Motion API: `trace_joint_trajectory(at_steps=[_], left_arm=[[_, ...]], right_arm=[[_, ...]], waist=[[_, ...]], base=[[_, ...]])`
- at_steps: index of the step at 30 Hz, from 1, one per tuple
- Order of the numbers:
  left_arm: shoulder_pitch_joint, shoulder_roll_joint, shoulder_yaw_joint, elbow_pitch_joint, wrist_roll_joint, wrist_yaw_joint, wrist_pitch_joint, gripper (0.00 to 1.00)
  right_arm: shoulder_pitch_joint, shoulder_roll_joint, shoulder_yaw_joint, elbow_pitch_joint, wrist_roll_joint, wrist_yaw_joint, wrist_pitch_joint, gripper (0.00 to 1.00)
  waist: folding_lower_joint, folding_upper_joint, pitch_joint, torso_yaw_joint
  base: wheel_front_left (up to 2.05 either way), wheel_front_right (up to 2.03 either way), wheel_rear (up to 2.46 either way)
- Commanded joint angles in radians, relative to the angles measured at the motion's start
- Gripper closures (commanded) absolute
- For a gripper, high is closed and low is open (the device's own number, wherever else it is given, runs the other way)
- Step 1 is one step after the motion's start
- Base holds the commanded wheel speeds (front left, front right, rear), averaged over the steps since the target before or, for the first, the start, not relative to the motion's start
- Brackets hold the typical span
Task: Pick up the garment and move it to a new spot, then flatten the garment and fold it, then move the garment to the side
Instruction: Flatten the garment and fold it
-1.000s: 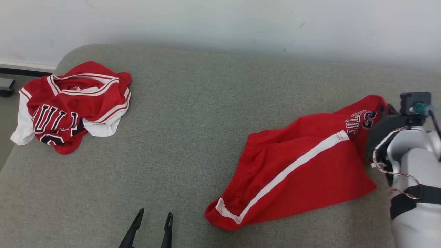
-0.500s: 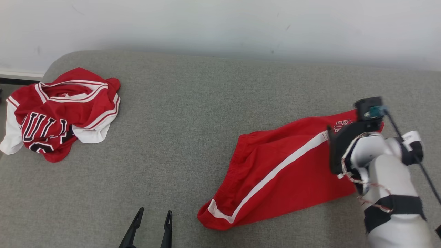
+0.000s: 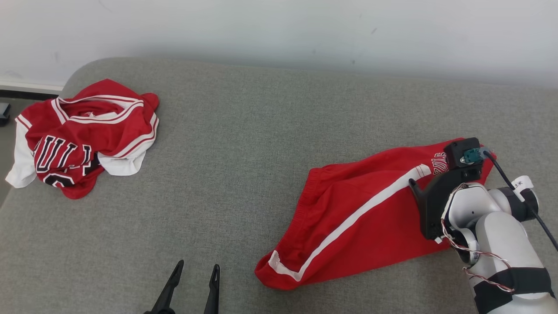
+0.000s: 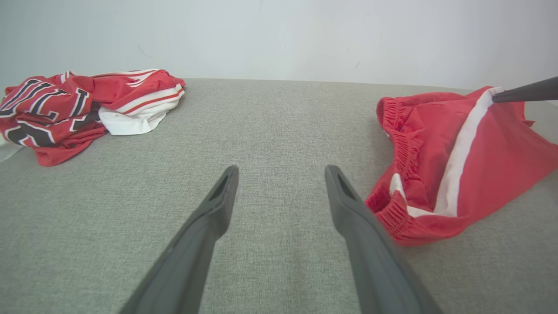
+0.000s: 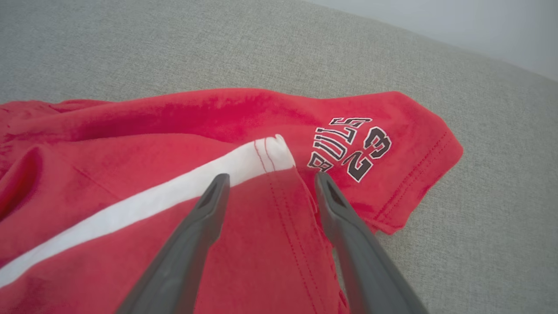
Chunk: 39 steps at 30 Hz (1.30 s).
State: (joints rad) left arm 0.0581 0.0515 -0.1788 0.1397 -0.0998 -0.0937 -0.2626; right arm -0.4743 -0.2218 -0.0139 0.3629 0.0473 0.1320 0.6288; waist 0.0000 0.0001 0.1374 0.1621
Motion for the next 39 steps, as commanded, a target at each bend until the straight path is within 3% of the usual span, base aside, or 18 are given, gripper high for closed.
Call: trace_joint_trajectory(at_steps=[1,4,5,6,7,8,11,12,21,26,31,35,36,37,39], left_arm=[[-0.010,-0.002,0.002,0.000,-0.005,0.002,-0.003,0.00],[-0.010,-0.002,0.000,-0.001,-0.009,0.004,-0.003,0.00],[-0.011,-0.002,-0.003,-0.001,-0.010,0.006,-0.003,0.00],[-0.013,-0.002,-0.006,-0.001,-0.011,0.007,-0.003,0.00],[-0.016,-0.002,-0.007,-0.001,-0.014,0.006,-0.003,0.00],[-0.017,-0.002,-0.008,0.000,-0.016,0.008,-0.003,0.00],[-0.018,-0.002,-0.012,0.004,-0.020,0.008,-0.003,0.00],[-0.019,-0.002,-0.011,0.005,-0.022,0.009,-0.003,0.00],[-0.009,-0.002,-0.006,0.008,-0.023,0.016,-0.003,0.00],[0.004,-0.001,-0.001,0.008,-0.018,0.017,-0.003,0.00],[0.021,-0.002,0.009,0.005,-0.010,0.015,-0.003,0.00],[0.015,-0.001,0.017,0.005,-0.007,0.011,-0.003,0.00],[0.013,-0.002,0.018,0.005,-0.006,0.010,-0.003,0.00],[0.013,-0.001,0.019,0.007,-0.004,0.007,-0.003,0.00],[0.011,-0.001,0.022,0.012,-0.002,0.007,-0.003,0.00]], right_arm=[[-0.003,-0.016,0.012,0.000,0.002,-0.003,-0.008,0.00],[-0.019,-0.025,0.029,0.014,0.002,-0.002,-0.014,0.00],[-0.023,-0.027,0.033,0.020,0.002,-0.003,-0.018,0.18],[-0.027,-0.030,0.036,0.027,0.004,-0.003,-0.022,0.57],[-0.030,-0.032,0.038,0.033,0.005,-0.003,-0.024,0.72],[-0.034,-0.034,0.041,0.037,0.006,-0.003,-0.025,0.83],[-0.040,-0.038,0.050,0.051,0.010,-0.003,-0.028,0.87],[-0.043,-0.039,0.053,0.055,0.012,-0.003,-0.031,1.00],[0.006,-0.023,0.015,0.003,0.029,-0.003,-0.082,1.00],[0.162,0.014,-0.076,-0.163,0.064,-0.003,-0.074,1.00],[0.383,0.101,-0.175,-0.382,0.065,-0.002,-0.017,1.00],[0.514,0.152,-0.227,-0.472,0.074,-0.002,0.004,1.00],[0.532,0.160,-0.235,-0.481,0.074,-0.002,0.002,0.84],[0.546,0.165,-0.245,-0.485,0.070,-0.003,-0.003,0.00],[0.566,0.170,-0.256,-0.490,0.065,-0.002,-0.003,0.00]], waist=[[0.0000,-0.0001,0.007,0.004],[0.0000,-0.0001,0.012,0.007],[0.0000,-0.0001,0.013,0.007],[0.0000,-0.0001,0.014,0.008],[0.0000,-0.0001,0.015,0.008],[0.0000,-0.0001,0.016,0.008],[0.0000,-0.0001,0.018,0.008],[0.0000,-0.0001,0.019,0.008],[0.0000,-0.0001,0.008,-0.010],[0.0000,-0.0001,-0.016,-0.034],[0.0000,-0.0001,-0.029,-0.076],[0.0000,-0.0001,-0.030,-0.109],[0.0000,-0.0001,-0.030,-0.118],[0.0000,-0.0001,-0.032,-0.126],[0.0000,-0.0001,-0.038,-0.140]], base=[[0.00,0.00,0.00],[0.00,0.00,0.00],[0.00,0.00,0.00],[0.00,0.00,0.00],[0.00,0.00,0.00],[0.00,0.00,0.00],[0.00,0.00,0.00],[0.00,0.00,0.00],[0.00,0.00,0.00],[0.00,0.00,0.00],[0.00,0.00,0.00],[0.00,0.00,0.00],[0.00,0.00,0.00],[0.00,0.00,0.00],[0.00,0.00,0.00]])
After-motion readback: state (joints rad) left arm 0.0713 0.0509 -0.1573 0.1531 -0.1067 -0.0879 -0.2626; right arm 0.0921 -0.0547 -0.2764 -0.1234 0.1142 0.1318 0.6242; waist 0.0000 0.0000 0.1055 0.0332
